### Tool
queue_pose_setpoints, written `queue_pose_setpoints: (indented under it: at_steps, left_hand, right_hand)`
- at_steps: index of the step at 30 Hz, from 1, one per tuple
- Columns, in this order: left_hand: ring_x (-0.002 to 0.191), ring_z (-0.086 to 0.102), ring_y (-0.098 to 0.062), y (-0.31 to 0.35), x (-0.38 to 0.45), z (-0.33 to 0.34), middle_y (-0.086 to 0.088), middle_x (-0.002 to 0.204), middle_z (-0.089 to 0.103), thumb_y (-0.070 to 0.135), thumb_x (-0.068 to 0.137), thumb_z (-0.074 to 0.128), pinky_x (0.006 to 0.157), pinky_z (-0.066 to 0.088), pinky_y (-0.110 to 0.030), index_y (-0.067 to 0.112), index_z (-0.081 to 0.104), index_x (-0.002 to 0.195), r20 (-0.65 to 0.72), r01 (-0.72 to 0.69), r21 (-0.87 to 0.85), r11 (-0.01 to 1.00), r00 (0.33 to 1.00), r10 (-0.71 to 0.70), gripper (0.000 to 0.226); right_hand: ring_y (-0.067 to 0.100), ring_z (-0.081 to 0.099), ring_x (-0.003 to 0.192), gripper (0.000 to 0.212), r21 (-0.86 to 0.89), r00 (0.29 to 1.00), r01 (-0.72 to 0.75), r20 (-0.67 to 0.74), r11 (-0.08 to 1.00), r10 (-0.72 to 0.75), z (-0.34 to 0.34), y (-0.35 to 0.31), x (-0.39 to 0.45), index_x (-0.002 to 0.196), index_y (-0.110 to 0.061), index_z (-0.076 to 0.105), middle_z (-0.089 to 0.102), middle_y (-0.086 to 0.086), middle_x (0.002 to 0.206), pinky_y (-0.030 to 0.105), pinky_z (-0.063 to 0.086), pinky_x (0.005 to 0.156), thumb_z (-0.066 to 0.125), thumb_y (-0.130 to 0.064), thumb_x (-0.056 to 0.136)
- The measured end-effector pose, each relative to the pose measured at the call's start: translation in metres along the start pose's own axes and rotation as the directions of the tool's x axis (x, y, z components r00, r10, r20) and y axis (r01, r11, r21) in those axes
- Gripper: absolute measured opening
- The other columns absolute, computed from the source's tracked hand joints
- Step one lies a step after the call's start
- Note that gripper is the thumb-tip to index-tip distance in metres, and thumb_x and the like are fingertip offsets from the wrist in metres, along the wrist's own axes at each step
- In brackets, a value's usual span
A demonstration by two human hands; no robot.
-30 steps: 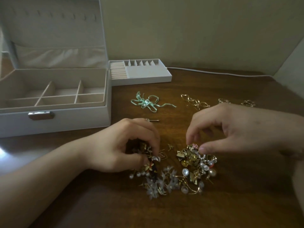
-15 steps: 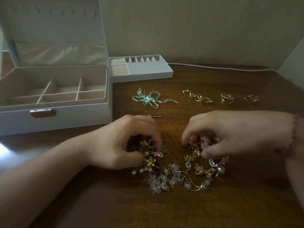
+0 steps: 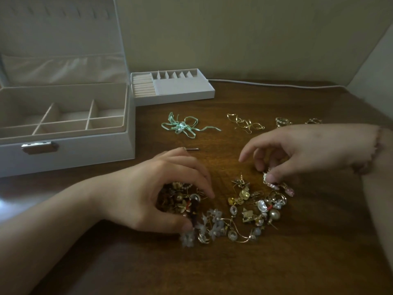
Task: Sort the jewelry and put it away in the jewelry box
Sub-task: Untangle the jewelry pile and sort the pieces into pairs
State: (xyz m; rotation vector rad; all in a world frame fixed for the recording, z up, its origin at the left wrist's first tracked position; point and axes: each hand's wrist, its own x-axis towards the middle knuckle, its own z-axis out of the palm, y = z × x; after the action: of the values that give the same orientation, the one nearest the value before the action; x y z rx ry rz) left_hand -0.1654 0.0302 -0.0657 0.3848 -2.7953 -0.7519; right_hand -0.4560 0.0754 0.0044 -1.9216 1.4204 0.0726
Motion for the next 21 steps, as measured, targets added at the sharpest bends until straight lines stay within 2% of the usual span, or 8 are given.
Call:
queue_pose_setpoints:
  at_steps: [2,4,6,9,13,15,17,21]
  left_hand:
    - [0.127,0.05,-0.017,0.003,-0.003,-0.005,0.019,0.131,0.056,0.044,0.079,0.069,0.105,0.038,-0.029,0.038,0.062,0.127,0.008,0.013,-0.032,0.999,1.0,-0.013,0.048]
    - [0.129,0.051,-0.019,0.004,-0.006,-0.009,0.012,0.132,0.057,0.026,0.075,0.062,0.106,0.039,-0.031,0.028,0.063,0.128,0.003,0.046,-0.118,0.992,0.999,-0.046,0.053]
    - [0.125,0.054,-0.024,0.005,-0.007,-0.011,0.002,0.128,0.06,0.008,0.072,0.054,0.103,0.044,-0.038,0.018,0.063,0.126,-0.066,0.079,-0.247,0.966,0.993,-0.098,0.055]
    - [0.113,0.061,-0.028,0.003,-0.006,-0.007,-0.005,0.116,0.064,-0.014,0.068,0.042,0.093,0.052,-0.045,0.014,0.059,0.121,-0.172,0.101,-0.363,0.926,0.97,-0.173,0.062]
    - [0.101,0.065,-0.026,-0.004,-0.004,-0.003,-0.003,0.108,0.066,-0.015,0.074,0.043,0.085,0.056,-0.05,0.018,0.057,0.119,-0.27,0.133,-0.403,0.905,0.928,-0.257,0.057]
    - [0.093,0.064,-0.018,-0.006,-0.004,-0.004,0.007,0.102,0.065,-0.01,0.075,0.054,0.08,0.056,-0.04,0.025,0.059,0.113,-0.277,0.154,-0.41,0.899,0.918,-0.284,0.051]
    - [0.09,0.063,-0.014,-0.004,-0.005,-0.006,0.01,0.098,0.064,-0.003,0.076,0.065,0.077,0.053,-0.028,0.026,0.061,0.109,-0.226,0.178,-0.384,0.906,0.933,-0.279,0.044]
    - [0.093,0.062,-0.014,0.001,-0.006,-0.01,0.015,0.097,0.063,0.004,0.077,0.07,0.079,0.048,-0.02,0.026,0.065,0.104,-0.143,0.197,-0.282,0.939,0.959,-0.244,0.035]
  right_hand:
    - [0.005,0.068,0.076,0.042,-0.024,1.0,0.0,0.001,1.0,0.0,0.0,-0.002,0.0,0.114,-0.049,0.058,0.064,-0.014,0.095,0.023,0.054,0.06,0.07,-0.021,0.084]
    - [-0.005,0.062,0.084,0.032,-0.155,0.995,0.051,-0.072,0.987,-0.062,0.001,-0.008,0.002,0.107,-0.056,0.056,0.06,-0.027,0.095,0.02,0.05,0.062,0.066,-0.035,0.085]
    - [-0.011,0.056,0.09,0.023,-0.273,0.963,0.134,-0.191,0.953,-0.19,0.007,-0.018,0.005,0.101,-0.057,0.056,0.055,-0.033,0.099,0.017,0.047,0.062,0.058,-0.046,0.081]
    - [-0.005,0.055,0.092,0.019,-0.345,0.878,0.301,-0.265,0.889,-0.4,0.027,-0.037,0.013,0.1,-0.051,0.059,0.057,-0.027,0.095,0.014,0.045,0.07,0.052,-0.047,0.082]
    - [-0.003,0.055,0.093,0.024,-0.409,0.84,0.369,-0.237,0.834,-0.488,0.053,-0.054,0.02,0.104,-0.044,0.063,0.056,-0.027,0.095,0.019,0.049,0.074,0.052,-0.05,0.085]
    - [-0.004,0.053,0.093,0.029,-0.431,0.844,0.349,-0.24,0.832,-0.479,0.058,-0.056,0.023,0.107,-0.045,0.062,0.054,-0.027,0.095,0.021,0.049,0.075,0.049,-0.055,0.084]
    - [-0.006,0.049,0.095,0.029,-0.46,0.854,0.354,-0.195,0.814,-0.482,0.06,-0.055,0.026,0.11,-0.047,0.06,0.053,-0.027,0.097,0.02,0.046,0.077,0.05,-0.056,0.084]
    - [-0.007,0.046,0.101,0.022,-0.45,0.874,0.384,-0.105,0.806,-0.475,0.057,-0.051,0.024,0.107,-0.047,0.061,0.052,-0.027,0.1,0.016,0.041,0.08,0.056,-0.052,0.087]
